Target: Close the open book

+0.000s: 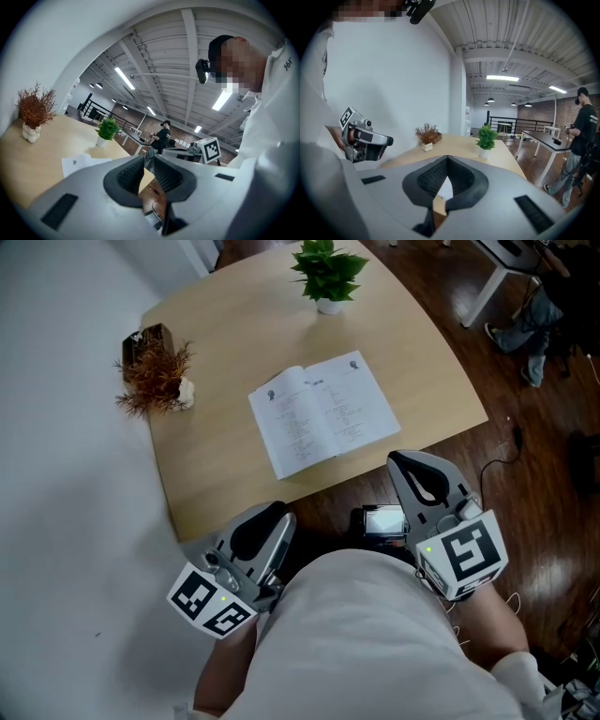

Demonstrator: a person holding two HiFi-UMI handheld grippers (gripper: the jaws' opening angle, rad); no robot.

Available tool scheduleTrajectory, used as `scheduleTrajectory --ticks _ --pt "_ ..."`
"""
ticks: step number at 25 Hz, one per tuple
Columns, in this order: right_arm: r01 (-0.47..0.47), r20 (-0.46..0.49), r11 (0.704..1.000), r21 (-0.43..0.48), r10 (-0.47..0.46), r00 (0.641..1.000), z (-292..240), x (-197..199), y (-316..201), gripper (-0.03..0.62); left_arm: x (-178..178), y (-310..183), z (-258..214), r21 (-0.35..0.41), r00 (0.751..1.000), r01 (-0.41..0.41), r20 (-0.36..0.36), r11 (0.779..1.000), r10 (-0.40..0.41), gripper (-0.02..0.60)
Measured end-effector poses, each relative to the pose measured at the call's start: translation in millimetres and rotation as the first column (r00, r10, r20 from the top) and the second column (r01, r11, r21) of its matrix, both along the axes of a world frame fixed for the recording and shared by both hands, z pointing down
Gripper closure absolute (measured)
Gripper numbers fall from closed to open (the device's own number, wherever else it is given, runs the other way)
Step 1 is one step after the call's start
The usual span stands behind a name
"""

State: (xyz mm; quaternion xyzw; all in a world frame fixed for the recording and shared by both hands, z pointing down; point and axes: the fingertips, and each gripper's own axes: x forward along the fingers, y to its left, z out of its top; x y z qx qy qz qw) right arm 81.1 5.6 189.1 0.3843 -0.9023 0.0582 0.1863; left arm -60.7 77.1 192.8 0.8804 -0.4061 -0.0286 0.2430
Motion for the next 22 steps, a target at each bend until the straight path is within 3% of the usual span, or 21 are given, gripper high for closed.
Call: scheduleTrajectory --ticks 22 --pt "-0.036 -0.003 0.999 0.034 0.036 0.999 -16 14 1 0.592 8 7 -7 0.014 1.0 -0.024 -0.003 1.0 0.025 0.522"
